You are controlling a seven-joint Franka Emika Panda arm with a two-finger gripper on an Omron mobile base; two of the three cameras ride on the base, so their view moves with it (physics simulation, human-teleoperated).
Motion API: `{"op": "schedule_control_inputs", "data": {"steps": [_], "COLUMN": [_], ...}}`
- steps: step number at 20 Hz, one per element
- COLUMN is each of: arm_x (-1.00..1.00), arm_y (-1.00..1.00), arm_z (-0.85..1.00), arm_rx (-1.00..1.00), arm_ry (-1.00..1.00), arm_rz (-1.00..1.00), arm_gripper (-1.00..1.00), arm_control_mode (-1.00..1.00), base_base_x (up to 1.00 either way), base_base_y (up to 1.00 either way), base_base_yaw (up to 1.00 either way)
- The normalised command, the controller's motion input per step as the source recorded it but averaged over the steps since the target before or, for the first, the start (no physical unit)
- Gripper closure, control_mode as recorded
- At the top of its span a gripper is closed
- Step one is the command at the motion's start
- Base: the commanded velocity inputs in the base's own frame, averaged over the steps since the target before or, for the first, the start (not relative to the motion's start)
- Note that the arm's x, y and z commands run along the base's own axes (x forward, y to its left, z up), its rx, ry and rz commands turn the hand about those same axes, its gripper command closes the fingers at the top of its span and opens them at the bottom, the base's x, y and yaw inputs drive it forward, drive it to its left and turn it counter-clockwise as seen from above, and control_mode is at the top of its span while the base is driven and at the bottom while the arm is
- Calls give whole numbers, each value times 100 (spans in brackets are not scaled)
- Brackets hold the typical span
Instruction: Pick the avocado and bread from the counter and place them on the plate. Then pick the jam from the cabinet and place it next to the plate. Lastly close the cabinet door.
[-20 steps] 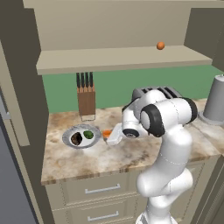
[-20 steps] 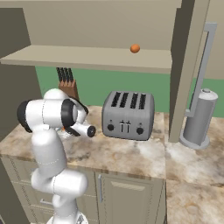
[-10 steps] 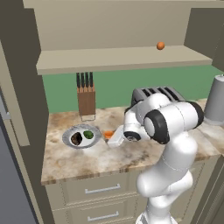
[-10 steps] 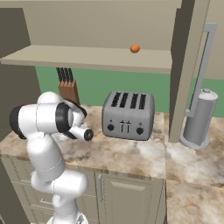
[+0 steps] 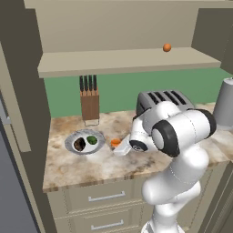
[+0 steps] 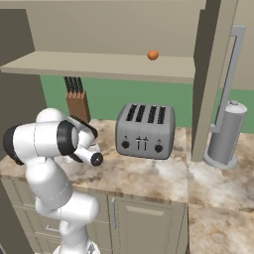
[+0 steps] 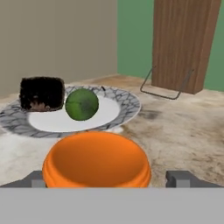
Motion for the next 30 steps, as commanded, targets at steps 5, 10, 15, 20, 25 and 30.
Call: {"op": "schedule_control_inputs", "data": {"steps": [5,10,15,20,25,30], "arm_x": [0,0,-15,-57,-32,3], "arm_y": [-5,0,-21,-47,-39,-1], "arm_z": [-38,-13,0,13,46,100], "arm_rx": [-13,-15,-13,-8,-4,0], "arm_ry": [27,22,11,5,1,-3], "arm_rz": [-11,-9,-11,-13,-11,-5], "arm_gripper": [-100,-100,-100,-100,-100,-100], "arm_control_mode": [-100,-100,-100,-100,-100,-100], "base_base_x": [0,0,0,0,0,0], "base_base_y": [0,0,0,0,0,0], "base_base_yaw": [0,0,0,0,0,0]}}
